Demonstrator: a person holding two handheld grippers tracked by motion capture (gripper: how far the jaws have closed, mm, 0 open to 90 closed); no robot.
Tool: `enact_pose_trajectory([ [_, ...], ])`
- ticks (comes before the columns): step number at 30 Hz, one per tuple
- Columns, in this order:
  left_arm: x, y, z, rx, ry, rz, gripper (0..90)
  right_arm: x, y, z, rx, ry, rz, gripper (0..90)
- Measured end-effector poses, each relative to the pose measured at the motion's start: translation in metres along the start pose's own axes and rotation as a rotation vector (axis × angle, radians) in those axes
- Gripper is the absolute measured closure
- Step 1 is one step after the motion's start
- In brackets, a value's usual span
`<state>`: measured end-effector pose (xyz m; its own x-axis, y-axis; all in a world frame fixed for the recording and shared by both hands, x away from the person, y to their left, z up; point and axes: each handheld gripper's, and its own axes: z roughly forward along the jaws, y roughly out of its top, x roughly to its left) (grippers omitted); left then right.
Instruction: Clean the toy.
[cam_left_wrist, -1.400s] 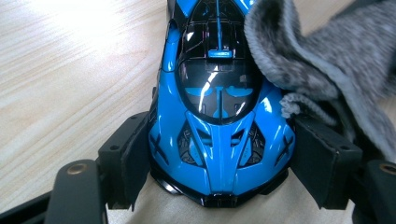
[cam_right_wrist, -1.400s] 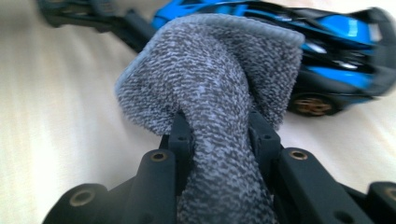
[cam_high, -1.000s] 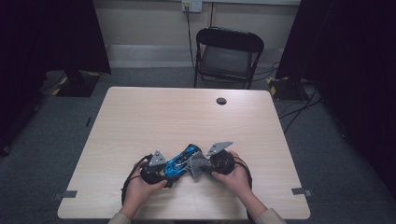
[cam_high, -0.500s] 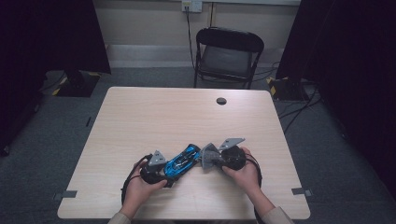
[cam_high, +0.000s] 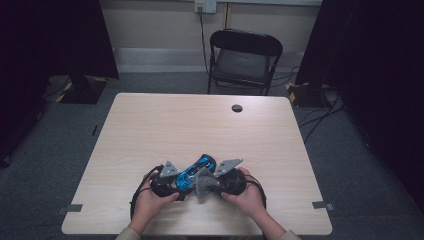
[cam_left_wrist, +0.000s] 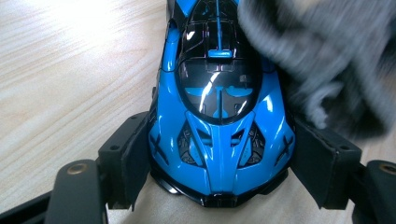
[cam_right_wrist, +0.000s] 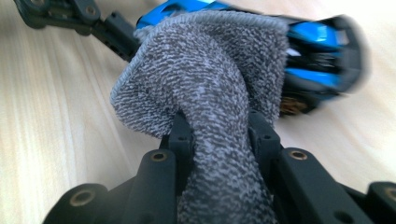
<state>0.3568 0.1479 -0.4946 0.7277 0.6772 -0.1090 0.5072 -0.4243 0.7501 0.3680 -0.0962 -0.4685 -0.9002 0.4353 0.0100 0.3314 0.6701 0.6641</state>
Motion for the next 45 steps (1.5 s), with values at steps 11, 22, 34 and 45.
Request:
enact_pose_trajectory([
  [11, 0.0, 0.0, 0.0, -0.001, 0.0, 0.01, 26.3, -0.018, -0.005, -0.001, 0.011, -0.047, 0.044, 68.8],
  [22, 0.0, -0.001, 0.0, -0.001, 0.003, 0.018, 26.3, -0.044, -0.015, -0.011, 0.004, -0.094, 0.117, 68.8],
  [34, 0.0, -0.001, 0.0, -0.003, -0.002, 0.0, 26.2, -0.045, -0.016, -0.023, 0.005, -0.142, 0.115, 68.7],
  [45, 0.001, 0.0, 0.0, -0.001, -0.003, 0.001, 26.3, 0.009, 0.007, -0.002, 0.004, 0.009, -0.04, 68.5],
])
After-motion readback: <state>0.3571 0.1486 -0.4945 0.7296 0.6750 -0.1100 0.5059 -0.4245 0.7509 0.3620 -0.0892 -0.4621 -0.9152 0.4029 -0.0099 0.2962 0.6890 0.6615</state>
